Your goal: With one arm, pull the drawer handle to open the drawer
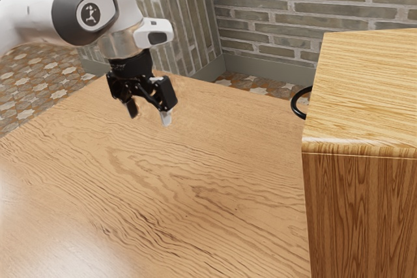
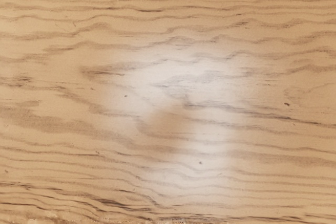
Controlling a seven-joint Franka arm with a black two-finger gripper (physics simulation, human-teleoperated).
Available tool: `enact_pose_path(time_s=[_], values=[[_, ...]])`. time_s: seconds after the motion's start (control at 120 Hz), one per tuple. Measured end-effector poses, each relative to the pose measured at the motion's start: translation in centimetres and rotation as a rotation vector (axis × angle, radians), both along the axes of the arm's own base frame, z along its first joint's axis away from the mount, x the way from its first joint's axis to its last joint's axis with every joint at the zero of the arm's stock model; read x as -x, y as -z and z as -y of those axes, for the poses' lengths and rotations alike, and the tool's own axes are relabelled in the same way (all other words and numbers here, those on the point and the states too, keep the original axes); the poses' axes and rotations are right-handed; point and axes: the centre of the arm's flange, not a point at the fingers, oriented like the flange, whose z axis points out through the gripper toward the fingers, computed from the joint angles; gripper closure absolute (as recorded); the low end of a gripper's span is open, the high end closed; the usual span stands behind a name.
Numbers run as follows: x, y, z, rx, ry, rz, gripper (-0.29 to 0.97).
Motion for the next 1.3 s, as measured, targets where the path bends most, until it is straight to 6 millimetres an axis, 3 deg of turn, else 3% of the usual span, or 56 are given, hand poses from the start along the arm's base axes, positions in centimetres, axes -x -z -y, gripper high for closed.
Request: enact_pose_path(time_s=[0.075,0.142,0.267,0.3,0.375,0.467,0.533,0.733,0.983,1.083,1.3], values=[[0.8,0.0,-5.4,0.004,-0.086,-0.014,0.00],[1.2,0.0,-7.3,0.007,-0.110,-0.024,0.00],[1.2,-0.4,-5.6,0.009,-0.069,-0.029,0.00],[1.8,-2.0,-5.1,0.006,-0.056,-0.001,0.00],[4.8,-7.9,-3.7,0.001,-0.029,0.107,0.00],[5.8,-9.9,-2.5,0.021,-0.021,0.154,0.00],[5.5,-9.9,-1.9,0.032,-0.028,0.166,0.00],[2.3,-7.1,-0.4,0.071,-0.086,0.157,0.00],[1.1,-7.2,3.0,0.193,-0.122,0.209,0.00],[0.3,-5.6,4.8,0.330,-0.140,0.216,0.00],[0.7,-4.8,7.5,0.466,-0.184,0.281,0.00]])
